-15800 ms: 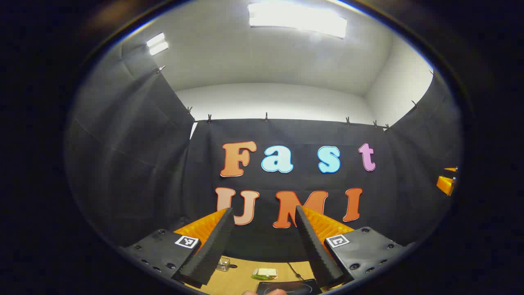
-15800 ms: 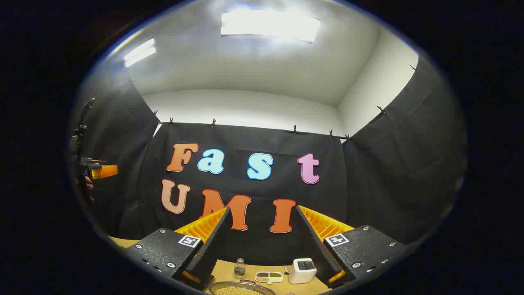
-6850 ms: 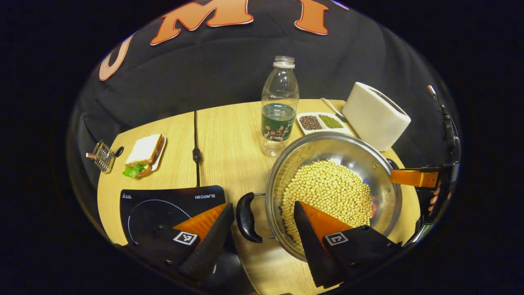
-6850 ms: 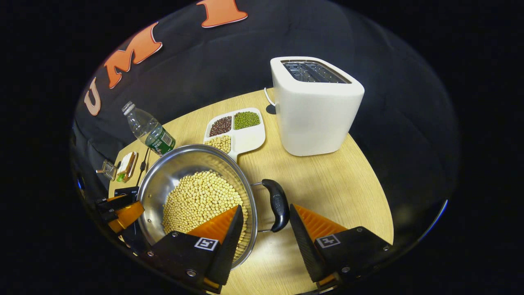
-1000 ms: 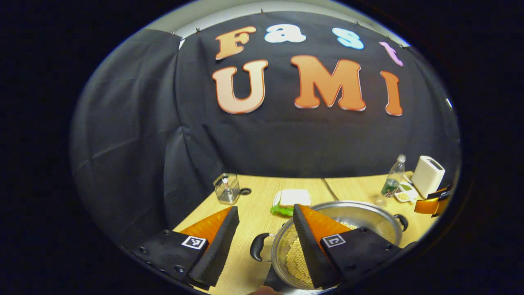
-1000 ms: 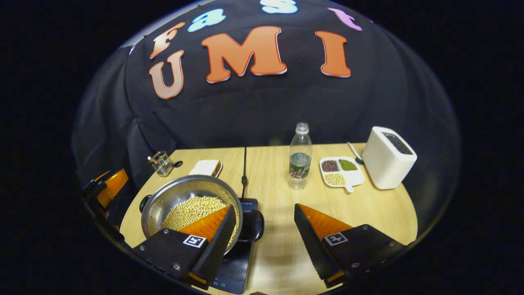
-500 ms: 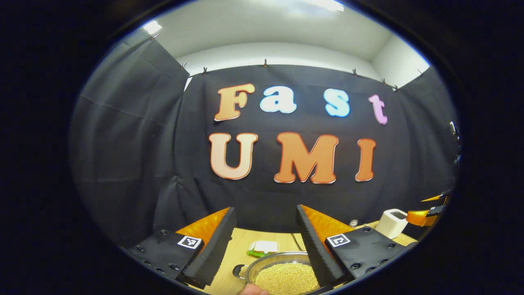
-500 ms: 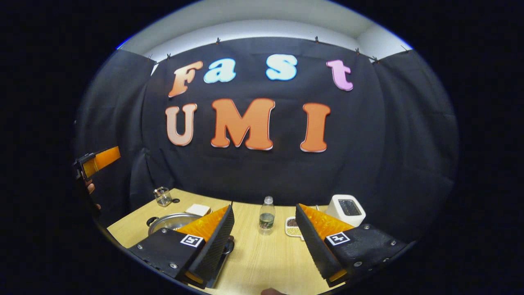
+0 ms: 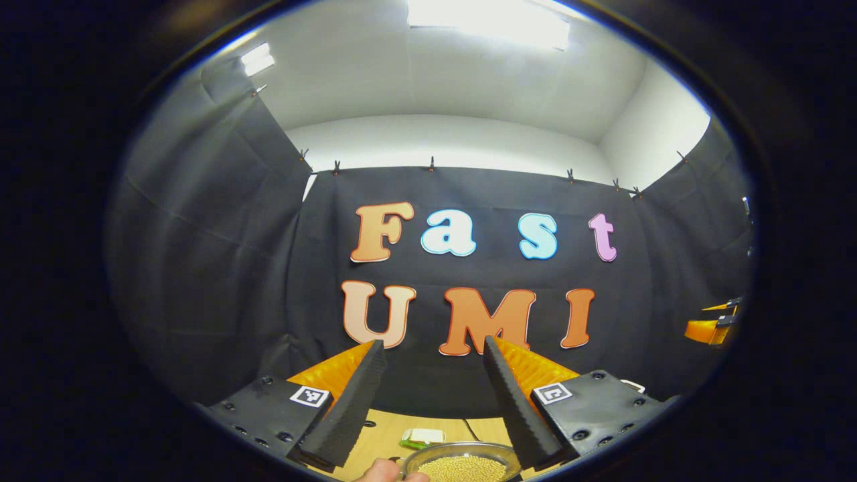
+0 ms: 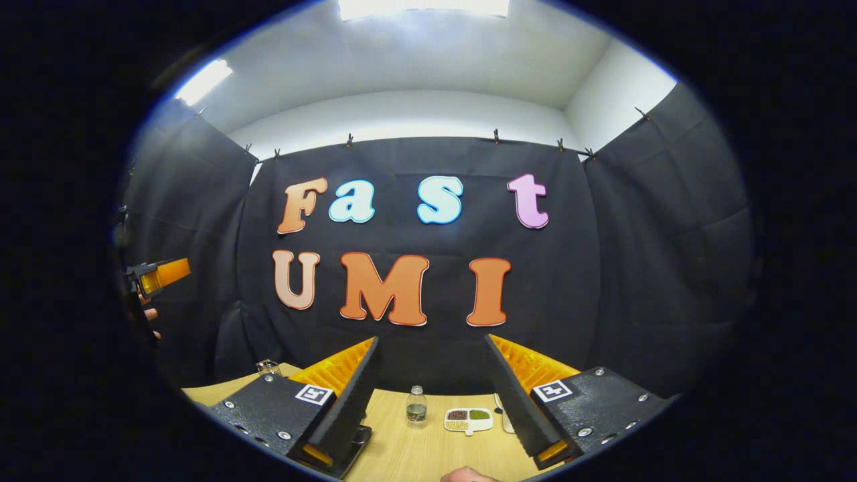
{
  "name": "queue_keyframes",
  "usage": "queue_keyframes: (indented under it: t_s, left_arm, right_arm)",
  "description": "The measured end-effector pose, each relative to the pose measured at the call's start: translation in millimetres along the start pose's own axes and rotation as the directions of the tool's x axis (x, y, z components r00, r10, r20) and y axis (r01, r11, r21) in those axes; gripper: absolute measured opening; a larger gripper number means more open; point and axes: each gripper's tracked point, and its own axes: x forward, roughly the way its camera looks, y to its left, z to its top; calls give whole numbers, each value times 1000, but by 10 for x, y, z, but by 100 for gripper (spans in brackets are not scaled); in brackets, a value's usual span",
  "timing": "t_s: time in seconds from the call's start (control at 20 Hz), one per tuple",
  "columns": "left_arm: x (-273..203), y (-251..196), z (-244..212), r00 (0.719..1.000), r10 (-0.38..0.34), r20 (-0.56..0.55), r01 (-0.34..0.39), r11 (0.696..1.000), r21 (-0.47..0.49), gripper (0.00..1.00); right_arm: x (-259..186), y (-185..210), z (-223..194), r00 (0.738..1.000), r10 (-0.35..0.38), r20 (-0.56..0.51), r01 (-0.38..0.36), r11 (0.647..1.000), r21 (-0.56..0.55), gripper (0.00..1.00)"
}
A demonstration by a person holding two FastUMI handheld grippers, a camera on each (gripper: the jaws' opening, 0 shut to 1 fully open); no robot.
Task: First push the handle of the pot to place it horizontally, then grasp the pot with both hands and set it on the induction cooktop.
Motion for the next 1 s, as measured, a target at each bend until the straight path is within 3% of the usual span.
queue_keyframes:
  t_s: [0.05,0.2,0.25,0.3,0.4,0.5,0.6,0.7,0.8,0.95,1.0]
  left_arm:
    - [-48,53,154,1000,11,26,-11,1000,10,98]
    - [-122,122,460,997,32,68,-35,999,39,98]
    - [-167,173,546,996,42,82,-47,997,53,98]
    - [-198,230,592,994,53,95,-60,996,72,98]
    - [-236,242,603,993,55,104,-63,995,72,92]
    - [-276,261,582,993,57,102,-64,996,65,98]
    - [-269,336,598,991,82,105,-89,994,69,95]
    - [-281,336,574,990,89,108,-96,994,56,92]
    - [-303,315,497,992,82,91,-85,996,36,99]
    - [-320,385,516,990,99,96,-103,994,32,92]
    - [-321,397,552,988,109,107,-113,993,35,95]
  right_arm:
    - [-43,-5,81,1000,1,15,-1,1000,2,93]
    - [-152,6,279,999,19,50,-19,1000,16,93]
    - [-187,-7,347,998,22,66,-23,1000,13,98]
    - [-202,9,402,996,25,82,-25,1000,7,93]
    - [-241,42,454,993,32,113,-32,999,0,93]
    - [-293,129,462,989,60,136,-58,998,-16,98]
    - [-337,168,450,988,69,141,-66,997,-26,93]
    - [-329,171,512,986,60,158,-59,998,-14,93]
    - [-331,126,510,986,44,163,-43,999,-8,98]
    - [-322,63,452,988,30,150,-33,999,16,94]
    - [-307,57,429,989,29,145,-33,999,26,94]
